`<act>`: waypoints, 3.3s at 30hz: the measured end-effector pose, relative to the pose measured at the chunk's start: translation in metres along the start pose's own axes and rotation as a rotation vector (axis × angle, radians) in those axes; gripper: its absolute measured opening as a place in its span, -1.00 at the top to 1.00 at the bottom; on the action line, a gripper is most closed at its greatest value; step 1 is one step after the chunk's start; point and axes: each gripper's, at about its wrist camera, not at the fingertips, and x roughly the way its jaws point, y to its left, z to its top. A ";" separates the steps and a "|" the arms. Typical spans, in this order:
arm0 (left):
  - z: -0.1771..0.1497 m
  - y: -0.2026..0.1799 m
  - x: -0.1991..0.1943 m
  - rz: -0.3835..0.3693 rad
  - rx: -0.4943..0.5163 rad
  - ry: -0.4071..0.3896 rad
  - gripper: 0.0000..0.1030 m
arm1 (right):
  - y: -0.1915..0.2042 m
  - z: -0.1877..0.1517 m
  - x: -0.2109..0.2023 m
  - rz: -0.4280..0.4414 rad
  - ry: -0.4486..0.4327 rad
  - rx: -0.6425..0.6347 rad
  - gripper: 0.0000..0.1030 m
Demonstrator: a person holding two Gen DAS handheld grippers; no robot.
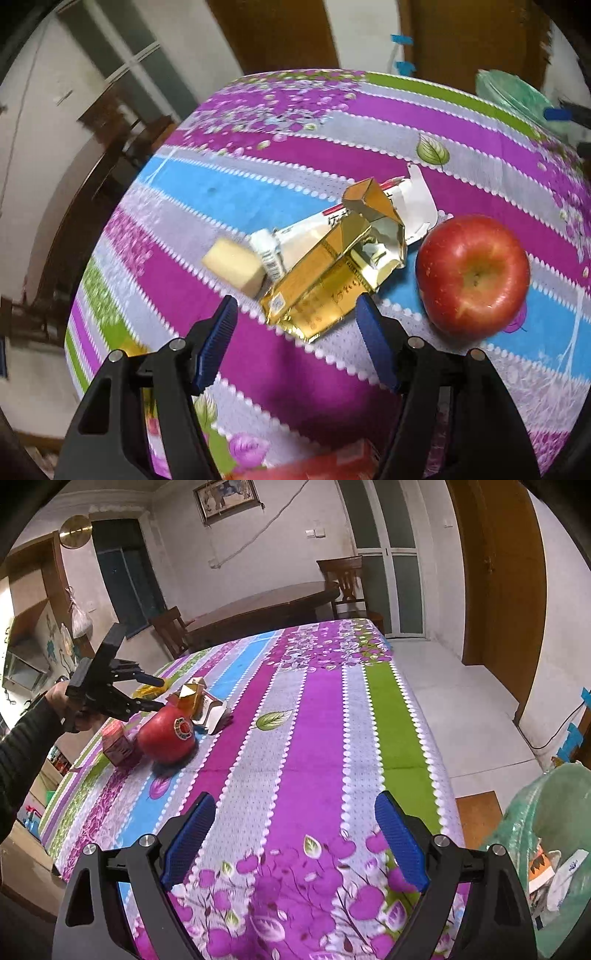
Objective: Collect trash
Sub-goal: 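Move both tools back over the table toward the remaining items, then grasp the gold cigarette box with the left tool while the right tool grasps the white plaster pack, then carry the gold cigarette box and white plaster pack over the green bin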
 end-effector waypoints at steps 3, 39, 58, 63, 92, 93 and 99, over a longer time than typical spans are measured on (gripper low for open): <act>0.002 -0.002 0.012 -0.008 0.045 0.002 -0.16 | 0.003 0.003 0.010 -0.002 0.008 0.002 -0.71; -0.095 0.041 -0.116 0.206 -0.705 -0.423 0.48 | 0.148 0.155 0.215 0.251 0.340 -0.370 -0.39; -0.111 0.019 -0.103 0.240 -0.820 -0.413 0.48 | 0.179 0.155 0.250 0.149 0.332 -0.443 0.04; -0.103 -0.004 -0.107 0.309 -0.837 -0.428 0.48 | 0.171 0.160 0.198 0.120 0.150 -0.356 0.04; -0.045 -0.181 -0.154 0.513 -0.848 -0.583 0.47 | 0.192 0.025 -0.071 -0.071 -0.410 -0.216 -0.02; -0.043 -0.185 -0.155 0.512 -0.840 -0.586 0.47 | 0.190 0.023 -0.077 -0.075 -0.415 -0.213 -0.02; -0.021 -0.207 -0.158 0.483 -0.802 -0.611 0.47 | 0.175 0.015 -0.114 -0.113 -0.442 -0.190 -0.02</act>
